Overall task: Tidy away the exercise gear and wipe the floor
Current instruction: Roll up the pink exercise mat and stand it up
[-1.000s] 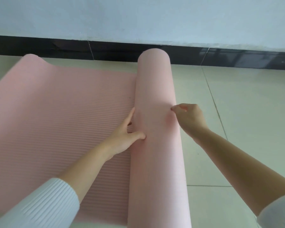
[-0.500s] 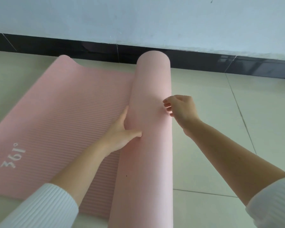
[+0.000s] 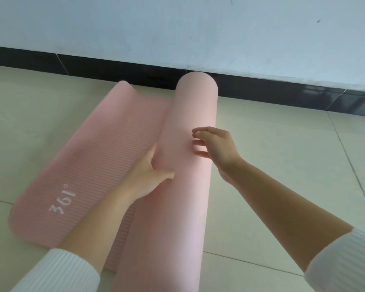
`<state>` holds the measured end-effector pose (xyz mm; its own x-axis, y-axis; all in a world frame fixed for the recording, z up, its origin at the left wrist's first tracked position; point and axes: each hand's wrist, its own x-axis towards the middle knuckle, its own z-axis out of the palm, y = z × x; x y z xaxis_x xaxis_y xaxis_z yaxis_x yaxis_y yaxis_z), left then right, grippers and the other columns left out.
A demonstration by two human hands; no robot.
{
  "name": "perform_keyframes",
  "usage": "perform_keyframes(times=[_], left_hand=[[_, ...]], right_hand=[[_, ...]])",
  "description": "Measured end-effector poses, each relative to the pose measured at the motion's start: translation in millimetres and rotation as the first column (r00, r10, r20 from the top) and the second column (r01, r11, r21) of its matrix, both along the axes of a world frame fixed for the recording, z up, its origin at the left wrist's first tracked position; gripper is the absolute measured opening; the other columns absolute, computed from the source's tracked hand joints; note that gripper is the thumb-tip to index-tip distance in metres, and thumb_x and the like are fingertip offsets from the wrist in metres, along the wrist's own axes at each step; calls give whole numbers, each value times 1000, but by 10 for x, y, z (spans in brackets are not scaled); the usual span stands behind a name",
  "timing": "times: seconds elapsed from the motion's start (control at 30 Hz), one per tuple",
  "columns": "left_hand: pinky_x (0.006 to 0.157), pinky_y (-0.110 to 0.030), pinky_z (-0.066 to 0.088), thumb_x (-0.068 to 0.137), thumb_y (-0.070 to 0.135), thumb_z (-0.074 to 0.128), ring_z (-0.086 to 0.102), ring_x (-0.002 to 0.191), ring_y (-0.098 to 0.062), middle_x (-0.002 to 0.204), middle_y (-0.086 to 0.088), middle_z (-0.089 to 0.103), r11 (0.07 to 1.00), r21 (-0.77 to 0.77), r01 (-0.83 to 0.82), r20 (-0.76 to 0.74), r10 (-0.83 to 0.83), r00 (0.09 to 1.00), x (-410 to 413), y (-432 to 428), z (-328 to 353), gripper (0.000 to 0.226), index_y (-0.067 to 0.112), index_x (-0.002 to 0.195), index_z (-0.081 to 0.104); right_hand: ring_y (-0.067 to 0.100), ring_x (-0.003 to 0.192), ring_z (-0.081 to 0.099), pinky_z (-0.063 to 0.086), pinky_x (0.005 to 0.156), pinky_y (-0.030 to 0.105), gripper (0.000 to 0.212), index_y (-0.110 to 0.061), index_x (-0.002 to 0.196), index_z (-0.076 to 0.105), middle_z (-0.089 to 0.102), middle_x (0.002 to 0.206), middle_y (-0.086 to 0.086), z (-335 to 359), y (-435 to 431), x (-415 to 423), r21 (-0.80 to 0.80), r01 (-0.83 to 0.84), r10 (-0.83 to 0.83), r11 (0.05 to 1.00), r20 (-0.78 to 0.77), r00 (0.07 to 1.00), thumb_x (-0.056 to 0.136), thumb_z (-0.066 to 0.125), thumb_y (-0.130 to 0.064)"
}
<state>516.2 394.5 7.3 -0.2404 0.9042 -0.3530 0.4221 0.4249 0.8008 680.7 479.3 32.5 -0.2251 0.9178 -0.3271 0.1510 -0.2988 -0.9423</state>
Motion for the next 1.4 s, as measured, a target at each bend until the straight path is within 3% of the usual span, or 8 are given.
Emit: perform_keyframes(times=[0.2,0.4,0.53,0.7,0.8,0.93,1.13,1.4], left_hand=[[93,-25,45,72,-2,52,54,117,-3,143,15,43,992,127,-17,-206,43,978,-648,-86,-71,66,51,109,62],[95,-38,48,49,79,63,54,115,-16,115,12,61,988,-138,-65,-256,28,966,-895,-107,19,86,29,119,61],[113,-43,30,58,46,68,28,141,-17,153,7,32,994,-36,-102,-246,90,965,-1199,-105,139,92,49,142,32],[116,-40,21,82,-1,49,29,139,-29,150,-1,39,995,97,4,-449,40,893,-1609,-51,211,58,42,118,63],[107,-33,30,88,33,51,40,133,-23,135,-6,54,984,51,-169,-427,175,887,-1817,-32,227,28,23,96,77],[96,-34,44,66,83,46,52,118,-25,110,-1,64,973,-121,-198,-506,111,855,-2022,-101,153,76,24,105,72],[85,-27,50,74,68,61,69,91,-9,97,13,73,941,-165,-297,-105,282,954,-2516,-243,22,49,31,104,72],[81,-28,51,55,77,66,69,89,-3,105,14,71,958,-169,-232,82,249,965,-2459,-402,-77,73,38,117,58]], right_hand=[[14,117,35,31,92,34,37,-39,123,60,42,121,-7,-288,-126,-446,257,-290,88,922,590,803,94,41,-25],[9,114,51,38,89,19,41,-25,126,62,57,127,-10,-88,-148,-1041,234,-221,159,947,257,953,92,43,-15],[10,95,59,52,81,26,36,-21,115,66,63,112,-7,-73,-73,-1230,133,-93,92,987,9,996,87,47,-8],[8,86,56,41,59,19,40,-24,120,64,57,125,0,-334,-21,-1342,54,-55,43,997,199,979,90,43,-7],[10,87,56,46,63,23,40,-21,131,53,56,122,0,-501,-27,-1493,-88,-59,76,994,203,976,91,53,-18],[22,113,52,46,99,44,79,-14,141,36,52,128,4,-753,-29,-1765,-279,-111,167,954,185,968,80,68,-52],[17,119,51,45,98,41,122,-18,142,39,52,135,-9,-940,-112,-2249,-431,-253,241,866,-84,967,45,67,-86],[19,105,63,49,98,43,77,-26,120,61,65,117,-1,-950,-163,-2113,-438,-245,167,865,-210,964,64,60,-80]])
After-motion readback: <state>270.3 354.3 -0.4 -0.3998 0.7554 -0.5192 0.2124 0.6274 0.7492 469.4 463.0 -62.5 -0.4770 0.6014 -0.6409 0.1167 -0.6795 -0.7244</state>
